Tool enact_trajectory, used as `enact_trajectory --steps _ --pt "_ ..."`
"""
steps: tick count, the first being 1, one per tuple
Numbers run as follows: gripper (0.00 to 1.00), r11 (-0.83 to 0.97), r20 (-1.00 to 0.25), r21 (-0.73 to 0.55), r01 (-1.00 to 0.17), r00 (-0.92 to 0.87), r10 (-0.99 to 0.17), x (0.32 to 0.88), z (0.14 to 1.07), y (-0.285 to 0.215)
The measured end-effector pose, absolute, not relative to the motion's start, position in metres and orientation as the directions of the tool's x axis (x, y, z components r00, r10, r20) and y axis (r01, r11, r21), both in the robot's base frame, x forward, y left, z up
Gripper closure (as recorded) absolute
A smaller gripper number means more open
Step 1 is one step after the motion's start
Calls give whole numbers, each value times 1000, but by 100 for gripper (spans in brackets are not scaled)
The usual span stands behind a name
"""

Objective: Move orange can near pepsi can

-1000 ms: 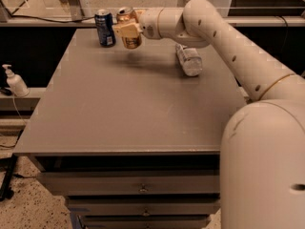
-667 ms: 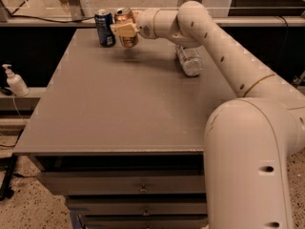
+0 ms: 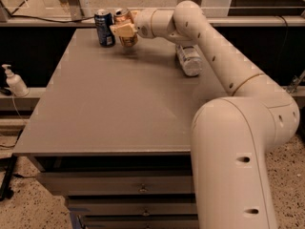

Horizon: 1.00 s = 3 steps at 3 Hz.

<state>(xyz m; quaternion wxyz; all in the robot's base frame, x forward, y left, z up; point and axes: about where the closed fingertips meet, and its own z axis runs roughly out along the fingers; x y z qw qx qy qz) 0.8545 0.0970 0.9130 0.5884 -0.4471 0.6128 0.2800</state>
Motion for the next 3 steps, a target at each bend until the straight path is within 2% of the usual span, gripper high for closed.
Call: enact_trajectory --steps 2,3 --pt "97 440 -971 -177 -880 84 -223 859 903 103" --pt "73 443 -973 -166 -881 71 -222 861 902 103"
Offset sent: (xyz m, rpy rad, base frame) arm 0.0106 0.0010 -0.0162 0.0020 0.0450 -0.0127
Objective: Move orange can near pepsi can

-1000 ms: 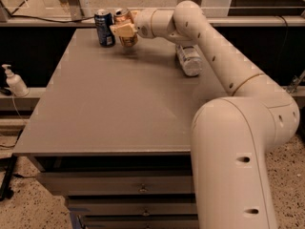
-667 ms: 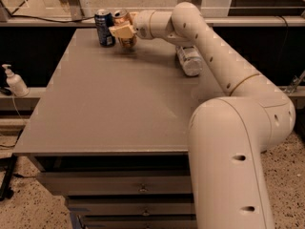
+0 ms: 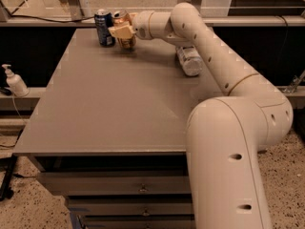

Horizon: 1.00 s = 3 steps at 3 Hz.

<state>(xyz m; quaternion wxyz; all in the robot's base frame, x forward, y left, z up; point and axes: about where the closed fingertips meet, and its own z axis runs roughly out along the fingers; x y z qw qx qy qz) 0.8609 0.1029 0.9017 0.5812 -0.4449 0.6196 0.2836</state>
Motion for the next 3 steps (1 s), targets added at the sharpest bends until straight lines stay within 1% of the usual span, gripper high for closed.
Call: enact_trajectory --steps 3 --pt "4 438 -974 -147 -887 53 -221 861 896 105"
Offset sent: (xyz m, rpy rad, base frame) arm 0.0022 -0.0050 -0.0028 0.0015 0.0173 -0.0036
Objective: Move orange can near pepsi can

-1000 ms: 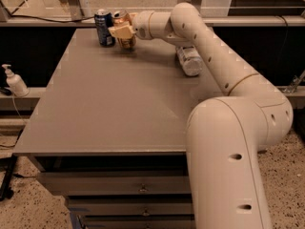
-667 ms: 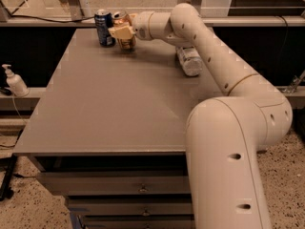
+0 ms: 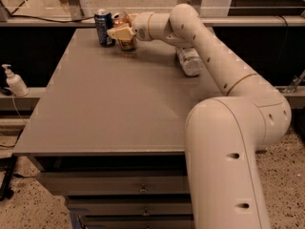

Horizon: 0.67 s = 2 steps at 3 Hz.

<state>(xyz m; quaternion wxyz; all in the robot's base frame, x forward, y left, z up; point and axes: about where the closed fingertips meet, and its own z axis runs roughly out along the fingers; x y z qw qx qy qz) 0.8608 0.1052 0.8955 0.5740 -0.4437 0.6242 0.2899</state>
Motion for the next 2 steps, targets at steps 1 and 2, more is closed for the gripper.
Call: enact_trajectory --steps 1,2 --pt "0 438 -974 -146 -887 51 -222 861 895 105" --pt "0 439 -973 -145 -887 48 -224 860 894 103"
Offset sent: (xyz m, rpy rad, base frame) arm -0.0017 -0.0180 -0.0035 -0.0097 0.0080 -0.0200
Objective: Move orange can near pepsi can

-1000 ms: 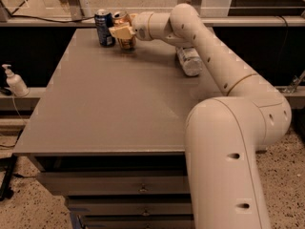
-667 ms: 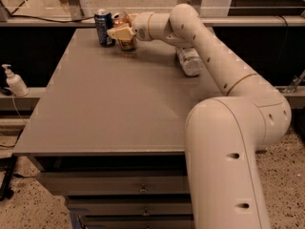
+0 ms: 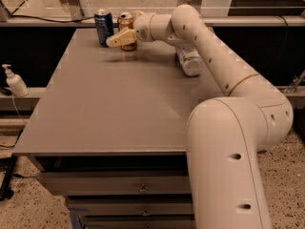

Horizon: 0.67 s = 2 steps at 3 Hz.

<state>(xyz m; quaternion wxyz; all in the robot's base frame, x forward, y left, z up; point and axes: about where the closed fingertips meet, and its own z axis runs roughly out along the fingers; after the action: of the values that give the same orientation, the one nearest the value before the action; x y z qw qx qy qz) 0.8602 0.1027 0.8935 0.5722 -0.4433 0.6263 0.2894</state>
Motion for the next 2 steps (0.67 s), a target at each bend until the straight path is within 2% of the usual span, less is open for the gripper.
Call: enact_trajectory --steps 2 --pt "0 456 -970 -168 -874 64 -234 842 903 47"
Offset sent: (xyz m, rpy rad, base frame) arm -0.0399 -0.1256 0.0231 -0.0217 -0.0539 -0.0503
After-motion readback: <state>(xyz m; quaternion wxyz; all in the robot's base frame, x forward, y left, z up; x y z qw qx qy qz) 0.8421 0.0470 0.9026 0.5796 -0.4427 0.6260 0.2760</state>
